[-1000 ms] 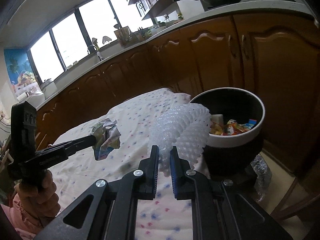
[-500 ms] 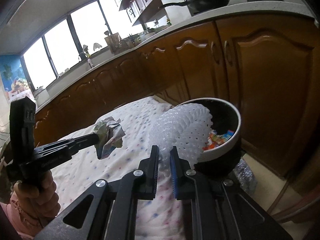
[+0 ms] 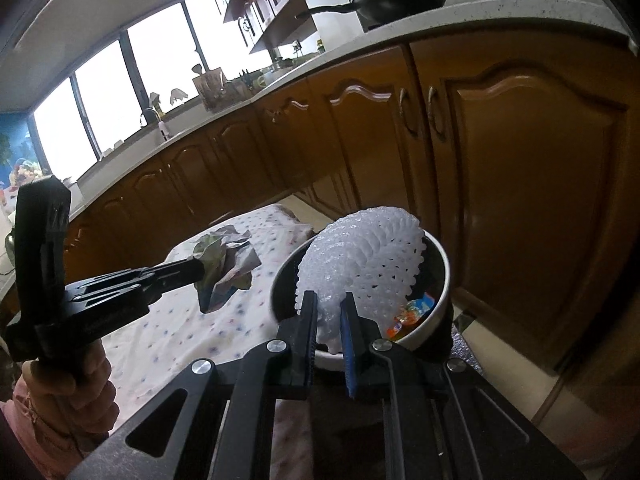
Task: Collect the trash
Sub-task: 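Carry tissue and foam net over the bin and open both tools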
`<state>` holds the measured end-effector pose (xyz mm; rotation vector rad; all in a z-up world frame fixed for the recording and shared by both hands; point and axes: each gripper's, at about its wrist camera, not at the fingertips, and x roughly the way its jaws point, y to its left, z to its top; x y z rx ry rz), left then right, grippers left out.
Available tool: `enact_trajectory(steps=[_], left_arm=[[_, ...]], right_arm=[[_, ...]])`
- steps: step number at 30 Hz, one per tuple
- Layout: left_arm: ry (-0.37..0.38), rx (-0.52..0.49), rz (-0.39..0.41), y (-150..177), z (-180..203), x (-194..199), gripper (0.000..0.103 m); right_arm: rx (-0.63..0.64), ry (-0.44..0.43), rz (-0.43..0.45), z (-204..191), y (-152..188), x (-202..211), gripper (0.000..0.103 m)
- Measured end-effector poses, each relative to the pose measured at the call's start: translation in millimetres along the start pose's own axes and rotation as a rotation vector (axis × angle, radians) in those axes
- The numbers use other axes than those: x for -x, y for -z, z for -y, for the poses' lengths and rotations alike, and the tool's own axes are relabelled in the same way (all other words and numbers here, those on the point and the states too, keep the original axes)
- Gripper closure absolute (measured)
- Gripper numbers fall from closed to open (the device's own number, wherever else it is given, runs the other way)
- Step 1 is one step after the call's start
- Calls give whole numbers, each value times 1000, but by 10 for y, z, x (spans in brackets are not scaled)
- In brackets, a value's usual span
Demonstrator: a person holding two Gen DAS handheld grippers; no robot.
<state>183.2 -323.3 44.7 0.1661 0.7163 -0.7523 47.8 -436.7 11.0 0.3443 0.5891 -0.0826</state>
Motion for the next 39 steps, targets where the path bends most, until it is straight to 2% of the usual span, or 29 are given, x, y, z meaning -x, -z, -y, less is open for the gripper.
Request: enact_trajectory(steps=[9,13,21,34,39], left_arm=[[14,-27,-74,-177,117,-496,99],[-2,-45,-92,-239,146,-646,99],[-33,-52,-125,-235,140,-844,99],[-36,-58,-160,-229,155,-1018,99],[-36,-57,-168,-244,150,-1052,98]], right_arm=[[-13,26,-59,171,-26,-256,92],[-4,29,-81,199,-50,-355,92],[48,31,-154,174,-86,-588,92],[69,39,-209,187,-107,-680,91],[56,44,-216,208,-104,-697,87]])
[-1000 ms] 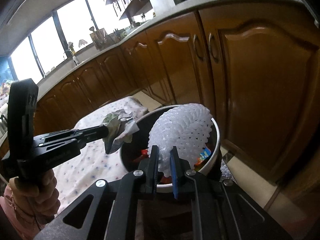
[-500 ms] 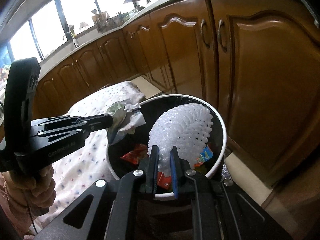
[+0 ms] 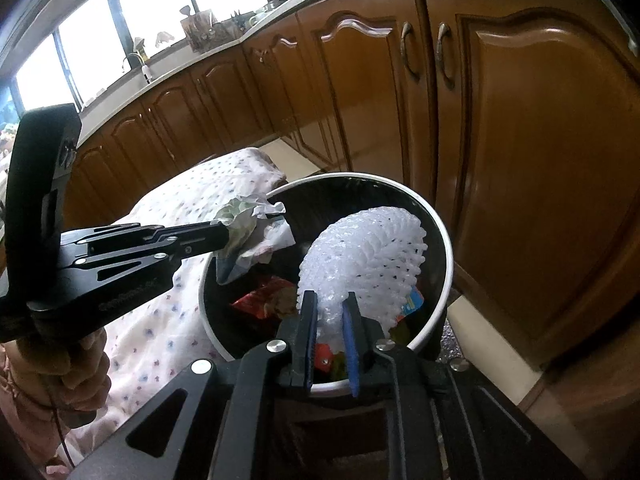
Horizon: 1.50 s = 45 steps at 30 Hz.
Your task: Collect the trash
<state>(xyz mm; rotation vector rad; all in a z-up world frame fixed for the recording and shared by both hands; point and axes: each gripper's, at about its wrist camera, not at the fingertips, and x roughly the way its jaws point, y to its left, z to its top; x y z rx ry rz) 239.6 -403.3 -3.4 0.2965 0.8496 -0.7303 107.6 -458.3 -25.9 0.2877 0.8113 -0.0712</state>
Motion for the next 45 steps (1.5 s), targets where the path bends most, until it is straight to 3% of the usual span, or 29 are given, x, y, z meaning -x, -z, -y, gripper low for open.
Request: enact_trajectory(steps=[2,3,6,7,8,13,26,33,36,45], left_arm=[[1,3,-4,-12,-5,-3,93],[4,7,-5,-19,-14,-5,90],[-4,11,7,-24,-19,42,60],[-8,10,14,-17,-17,61,49],[-18,9,25,-13,-19,101,45],[-27,19,55,36,-76,275,42],[-38,106,83,418,-369,714,31],[-49,164,141,890,-515,1120,27],[-74,198,187,1163,-580,1317,25],[-115,301,262,1685,-869,1768,15]], right_arm=[[-5,0,-1,6,-16,-6,82],[-14,0,-1,21,-23,1,73],[-30,-7,14,34,-37,43,55],[-32,-9,19,32,-31,59,55],[-33,-8,26,25,-26,85,55],[-45,-10,56,-23,33,210,53],[-113,-58,134,-302,277,526,20],[-165,-64,193,-605,561,717,15],[-168,-53,237,-748,702,816,7],[-173,-26,272,-999,1038,944,7]])
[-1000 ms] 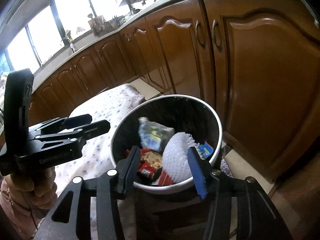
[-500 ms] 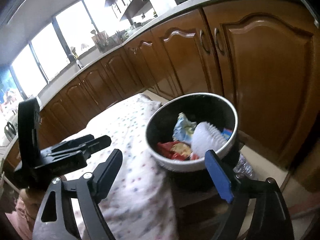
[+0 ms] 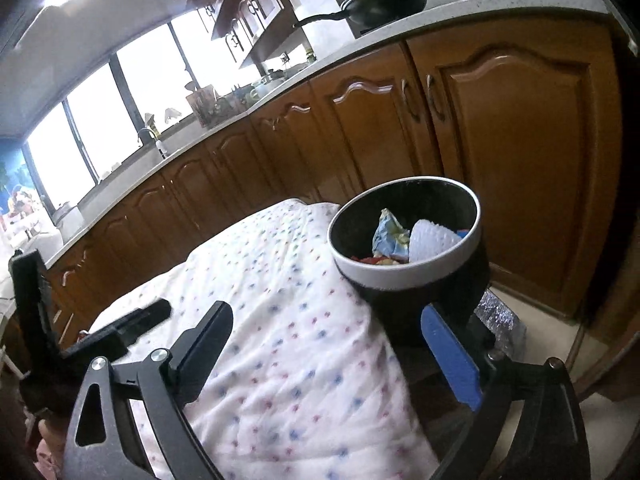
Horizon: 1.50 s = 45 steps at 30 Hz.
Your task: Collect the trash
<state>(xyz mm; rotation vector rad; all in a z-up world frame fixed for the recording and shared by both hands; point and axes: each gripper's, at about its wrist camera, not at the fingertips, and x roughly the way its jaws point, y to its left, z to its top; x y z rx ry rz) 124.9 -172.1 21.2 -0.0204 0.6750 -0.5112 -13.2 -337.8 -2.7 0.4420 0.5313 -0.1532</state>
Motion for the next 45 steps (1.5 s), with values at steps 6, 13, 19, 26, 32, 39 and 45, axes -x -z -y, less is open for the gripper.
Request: enact_trajectory(steps=[6,13,19,26,32,39,45], left_arm=[[-68,-17,115,110,-92,327,15],[-157,-81,280,233,-93,699,0],[-237,-112,312,448,-148,676,0],[-263,-117,281,527,-212,616,0],[-282,-109,272,567,-258,620,0],[-288,-104,269,600,-290,634,0],[-286,-102,274,620,-286,644,0]], right_arm=[[41,10,79,-267,79,204,7],[153,75,337,-598,147,582,0],[185,117,315,-601,381,364,0],[216,112,286,-680,529,267,0],[231,111,288,-741,603,247,0],[210,90,292,-710,612,257,0],[226,94,282,-722,619,232,0]])
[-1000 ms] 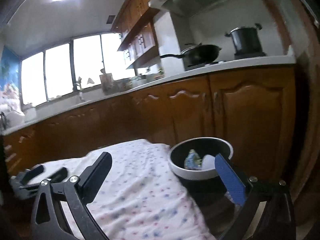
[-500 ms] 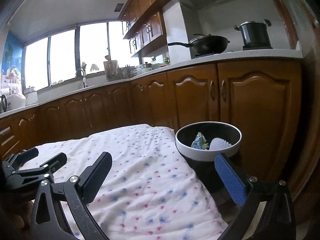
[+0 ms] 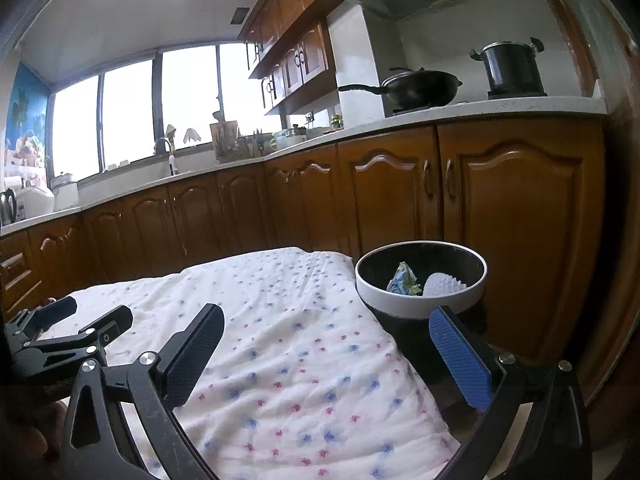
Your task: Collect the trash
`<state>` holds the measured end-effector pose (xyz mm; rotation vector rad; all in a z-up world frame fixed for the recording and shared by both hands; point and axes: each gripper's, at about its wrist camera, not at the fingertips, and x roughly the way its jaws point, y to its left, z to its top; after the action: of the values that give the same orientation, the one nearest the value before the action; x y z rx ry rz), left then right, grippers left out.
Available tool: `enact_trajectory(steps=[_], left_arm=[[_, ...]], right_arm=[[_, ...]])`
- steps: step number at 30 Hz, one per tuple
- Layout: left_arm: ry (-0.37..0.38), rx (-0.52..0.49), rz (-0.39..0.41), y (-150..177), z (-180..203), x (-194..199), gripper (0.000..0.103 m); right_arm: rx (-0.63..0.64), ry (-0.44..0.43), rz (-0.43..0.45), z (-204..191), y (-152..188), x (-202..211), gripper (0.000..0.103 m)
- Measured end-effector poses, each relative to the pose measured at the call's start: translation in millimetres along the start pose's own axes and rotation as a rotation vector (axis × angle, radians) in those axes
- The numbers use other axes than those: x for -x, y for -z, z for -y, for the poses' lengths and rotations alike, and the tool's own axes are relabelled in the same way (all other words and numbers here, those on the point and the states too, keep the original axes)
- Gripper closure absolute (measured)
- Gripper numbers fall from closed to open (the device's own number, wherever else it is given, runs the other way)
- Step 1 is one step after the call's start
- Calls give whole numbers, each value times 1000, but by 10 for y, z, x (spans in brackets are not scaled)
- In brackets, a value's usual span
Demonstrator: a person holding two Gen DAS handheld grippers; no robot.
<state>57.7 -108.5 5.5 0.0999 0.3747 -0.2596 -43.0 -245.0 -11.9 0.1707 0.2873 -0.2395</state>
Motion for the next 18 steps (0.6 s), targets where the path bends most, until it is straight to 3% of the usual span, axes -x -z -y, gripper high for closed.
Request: enact_trajectory(steps=[18], left_arm=[[-5,9,12,3,-44,35,0]], right_arm=[[6,-16,17,-31,-10,37,0]])
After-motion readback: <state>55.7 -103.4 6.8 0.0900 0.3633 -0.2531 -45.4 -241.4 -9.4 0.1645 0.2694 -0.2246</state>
